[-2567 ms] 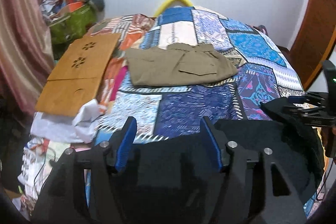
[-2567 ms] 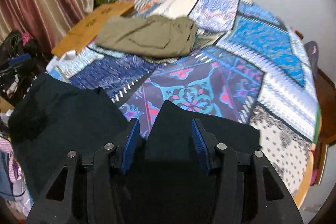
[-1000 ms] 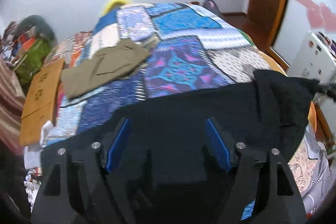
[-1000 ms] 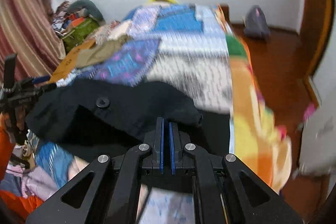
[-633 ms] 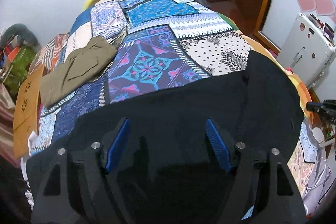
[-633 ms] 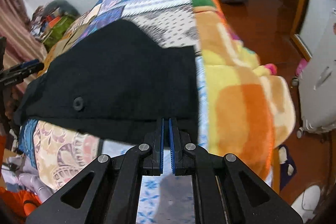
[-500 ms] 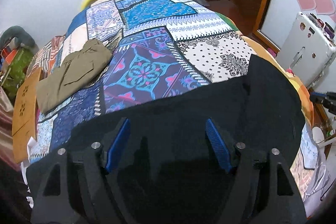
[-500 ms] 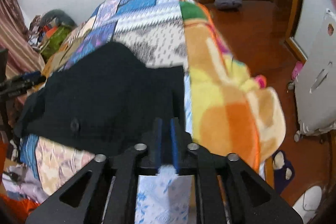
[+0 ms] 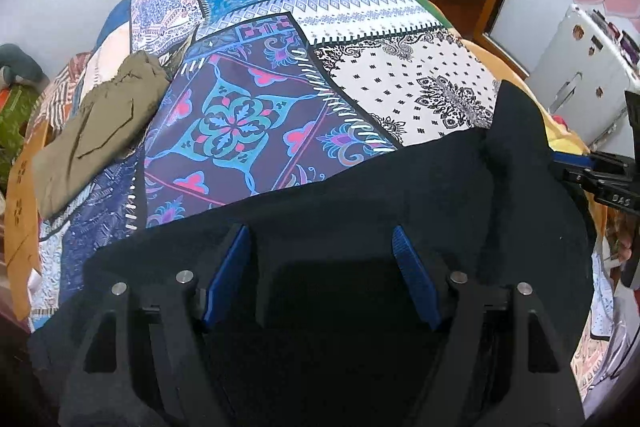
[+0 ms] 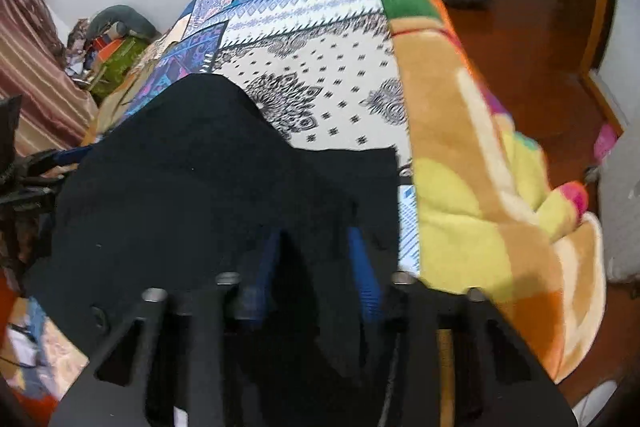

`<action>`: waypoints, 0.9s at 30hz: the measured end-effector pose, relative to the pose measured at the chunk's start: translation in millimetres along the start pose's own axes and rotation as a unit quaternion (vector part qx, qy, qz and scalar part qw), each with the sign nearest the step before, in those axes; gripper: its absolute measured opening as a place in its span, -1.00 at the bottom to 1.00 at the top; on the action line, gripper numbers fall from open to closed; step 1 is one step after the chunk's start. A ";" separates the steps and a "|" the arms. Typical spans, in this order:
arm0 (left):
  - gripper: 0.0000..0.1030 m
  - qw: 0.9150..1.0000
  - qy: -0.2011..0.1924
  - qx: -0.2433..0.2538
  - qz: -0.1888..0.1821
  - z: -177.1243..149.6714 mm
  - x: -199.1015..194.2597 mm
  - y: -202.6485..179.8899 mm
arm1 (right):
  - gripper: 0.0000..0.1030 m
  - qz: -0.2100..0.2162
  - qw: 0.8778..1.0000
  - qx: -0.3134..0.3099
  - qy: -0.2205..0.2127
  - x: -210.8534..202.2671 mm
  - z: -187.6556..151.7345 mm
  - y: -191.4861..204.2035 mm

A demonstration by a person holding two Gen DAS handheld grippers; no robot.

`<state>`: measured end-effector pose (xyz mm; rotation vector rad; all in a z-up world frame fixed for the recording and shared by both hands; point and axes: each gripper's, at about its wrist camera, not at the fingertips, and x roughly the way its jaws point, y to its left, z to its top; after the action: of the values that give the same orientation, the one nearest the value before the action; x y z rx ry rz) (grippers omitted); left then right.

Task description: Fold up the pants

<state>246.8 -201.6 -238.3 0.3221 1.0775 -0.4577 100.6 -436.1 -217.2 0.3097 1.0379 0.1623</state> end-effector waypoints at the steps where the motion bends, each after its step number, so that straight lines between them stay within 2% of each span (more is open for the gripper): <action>1: 0.43 1.000 0.001 -0.003 -0.003 0.5 0.4 1.3 | -0.79 0.001 1.000 -0.002 -0.006 -4.4 -1.3 0.3; 7: 0.43 1.000 0.002 -0.005 0.004 2.8 -0.1 -1.3 | -0.88 0.007 0.998 -0.031 -0.046 -33.5 1.9 10.3; 11: 0.43 1.000 0.003 -0.005 0.014 2.8 -4.5 -3.5 | -0.93 -0.008 0.996 -0.042 -0.075 -51.2 3.7 17.0; 15: 0.43 1.000 -0.006 0.002 0.019 1.7 -13.5 -6.7 | -0.92 -0.012 0.997 -0.032 -0.068 -55.1 -1.2 11.2; 18: 0.43 1.000 -0.014 0.004 0.022 -0.4 -20.9 -8.9 | -0.69 -0.019 0.999 -0.006 -0.036 -41.7 -5.2 -0.9; 20: 0.43 1.000 -0.016 0.004 0.022 -2.4 -24.2 -9.6 | -0.22 -0.023 0.999 0.007 -0.027 -34.1 -7.4 -7.5; 21: 0.43 1.000 -0.017 0.005 0.023 -3.6 -25.0 -9.9 | -0.15 -0.024 0.999 0.010 -0.030 -30.8 -7.1 -10.2; 24: 0.43 0.999 -0.014 0.009 0.030 -5.9 -23.6 -9.8 | -0.14 -0.008 0.999 0.016 -0.031 -22.3 0.3 -15.7; 27: 0.43 0.999 -0.005 0.007 0.030 -8.1 -18.0 -8.6 | -0.14 0.028 0.999 0.024 -0.028 -9.8 13.6 -18.7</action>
<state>229.2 -201.7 -226.0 0.3636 1.0514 -0.4129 107.2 -458.9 -208.9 0.3863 0.9787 0.1782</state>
